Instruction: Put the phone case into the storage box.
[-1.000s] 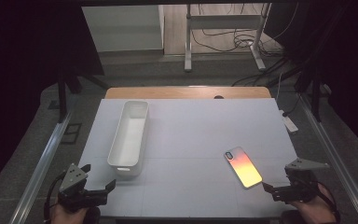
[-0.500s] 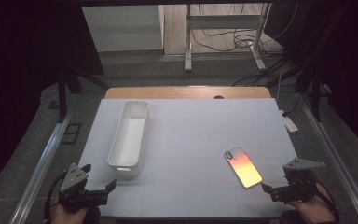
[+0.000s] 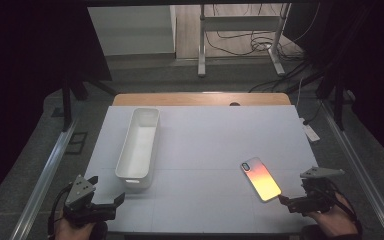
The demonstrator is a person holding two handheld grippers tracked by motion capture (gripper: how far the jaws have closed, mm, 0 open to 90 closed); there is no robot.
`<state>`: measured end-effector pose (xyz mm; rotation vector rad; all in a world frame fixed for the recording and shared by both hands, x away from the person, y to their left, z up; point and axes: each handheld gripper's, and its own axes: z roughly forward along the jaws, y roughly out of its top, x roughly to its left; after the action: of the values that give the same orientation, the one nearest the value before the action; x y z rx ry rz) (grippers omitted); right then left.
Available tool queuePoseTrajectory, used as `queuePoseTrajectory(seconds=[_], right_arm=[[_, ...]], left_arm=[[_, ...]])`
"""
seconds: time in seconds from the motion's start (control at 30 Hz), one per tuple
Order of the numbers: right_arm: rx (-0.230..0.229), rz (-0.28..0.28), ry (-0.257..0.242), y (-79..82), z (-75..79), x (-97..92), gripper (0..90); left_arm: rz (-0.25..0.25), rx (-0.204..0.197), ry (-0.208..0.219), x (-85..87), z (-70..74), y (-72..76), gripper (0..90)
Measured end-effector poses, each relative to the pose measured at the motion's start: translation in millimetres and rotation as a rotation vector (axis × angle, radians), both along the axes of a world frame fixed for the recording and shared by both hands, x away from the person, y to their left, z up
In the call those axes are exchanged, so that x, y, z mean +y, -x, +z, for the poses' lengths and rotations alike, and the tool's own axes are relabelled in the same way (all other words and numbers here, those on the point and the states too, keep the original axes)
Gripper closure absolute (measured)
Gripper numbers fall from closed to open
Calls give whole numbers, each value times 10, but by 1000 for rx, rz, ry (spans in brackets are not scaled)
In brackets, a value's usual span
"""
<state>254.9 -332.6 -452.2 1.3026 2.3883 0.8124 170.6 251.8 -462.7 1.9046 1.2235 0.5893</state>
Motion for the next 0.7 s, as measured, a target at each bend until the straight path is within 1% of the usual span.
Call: queuePoseTrajectory(seconds=[0.23, 0.37, 0.5, 0.6, 0.7], right_arm=[[11, -1, 9, -32, -5, 23, 0], [20, 2, 15, -79, 3, 66, 0], [31, 16, 21, -109, 1, 93, 0], [43, 32, 36, -136, -9, 118, 0], [50, 35, 47, -158, -16, 144, 0]], left_arm=[[-1, 0, -1, -2, 0, -2, 0], [-1, -2, -3, -5, -2, -2, 0], [-3, -4, -6, -8, -3, -3, 0], [-6, -2, -6, -9, -2, -4, 0], [-6, -2, -6, -10, -2, -3, 0]])
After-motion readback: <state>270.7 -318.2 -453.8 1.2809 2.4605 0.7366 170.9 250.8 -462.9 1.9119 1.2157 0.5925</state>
